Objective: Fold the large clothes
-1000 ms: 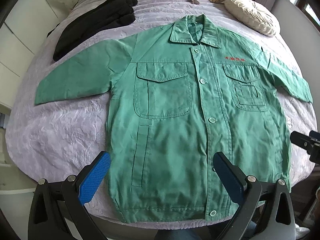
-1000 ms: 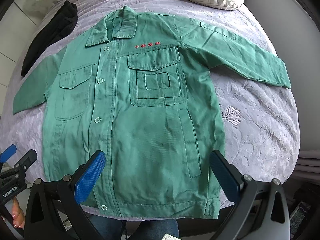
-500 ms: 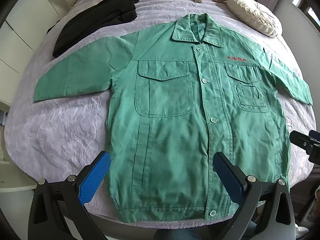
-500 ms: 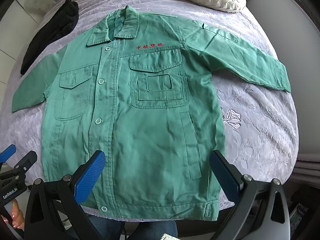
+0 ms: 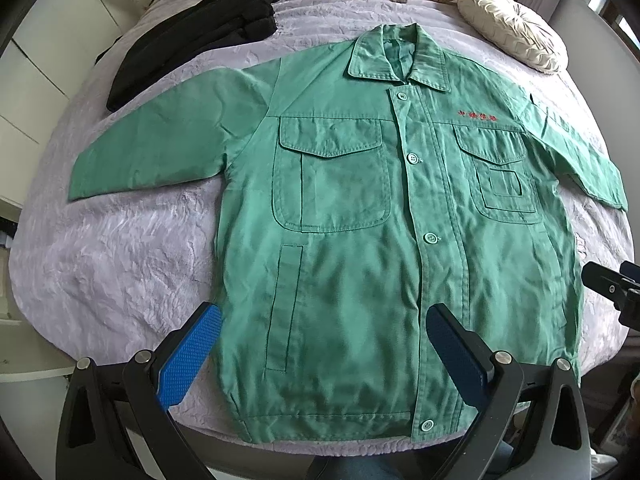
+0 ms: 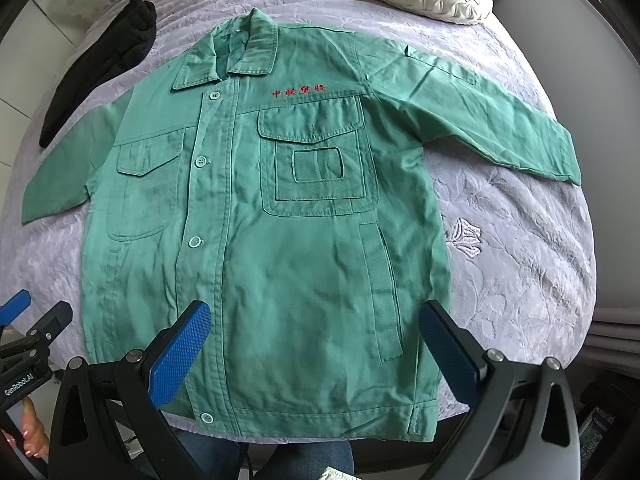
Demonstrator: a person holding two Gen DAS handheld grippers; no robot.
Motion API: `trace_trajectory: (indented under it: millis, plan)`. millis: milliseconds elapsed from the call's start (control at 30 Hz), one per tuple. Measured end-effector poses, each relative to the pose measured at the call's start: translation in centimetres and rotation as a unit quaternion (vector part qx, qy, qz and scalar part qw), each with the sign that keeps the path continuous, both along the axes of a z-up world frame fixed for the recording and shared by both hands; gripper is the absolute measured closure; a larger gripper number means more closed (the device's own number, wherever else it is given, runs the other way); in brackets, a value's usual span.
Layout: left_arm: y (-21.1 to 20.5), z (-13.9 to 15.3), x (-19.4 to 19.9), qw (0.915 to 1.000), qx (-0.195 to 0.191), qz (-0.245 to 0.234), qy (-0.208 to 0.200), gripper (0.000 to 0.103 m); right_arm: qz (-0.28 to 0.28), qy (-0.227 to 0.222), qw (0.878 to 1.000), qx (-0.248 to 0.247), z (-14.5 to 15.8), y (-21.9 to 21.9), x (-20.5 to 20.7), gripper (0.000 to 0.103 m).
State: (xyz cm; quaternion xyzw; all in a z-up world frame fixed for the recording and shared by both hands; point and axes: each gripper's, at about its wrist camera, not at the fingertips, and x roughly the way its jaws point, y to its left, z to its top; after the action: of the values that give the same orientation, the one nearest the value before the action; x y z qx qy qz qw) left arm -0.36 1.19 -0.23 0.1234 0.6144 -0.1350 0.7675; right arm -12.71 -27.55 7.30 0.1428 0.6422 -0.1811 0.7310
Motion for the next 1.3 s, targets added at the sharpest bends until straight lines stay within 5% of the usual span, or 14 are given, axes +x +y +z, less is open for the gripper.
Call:
trace_trajectory:
  millis: [1300]
  plan:
    - [0.08, -0.5, -0.42, 1.0, 0.004, 0.001, 0.005, 0.0, 0.005, 0.011, 1.0, -0.006, -0.59, 0.74, -0.07, 0.0]
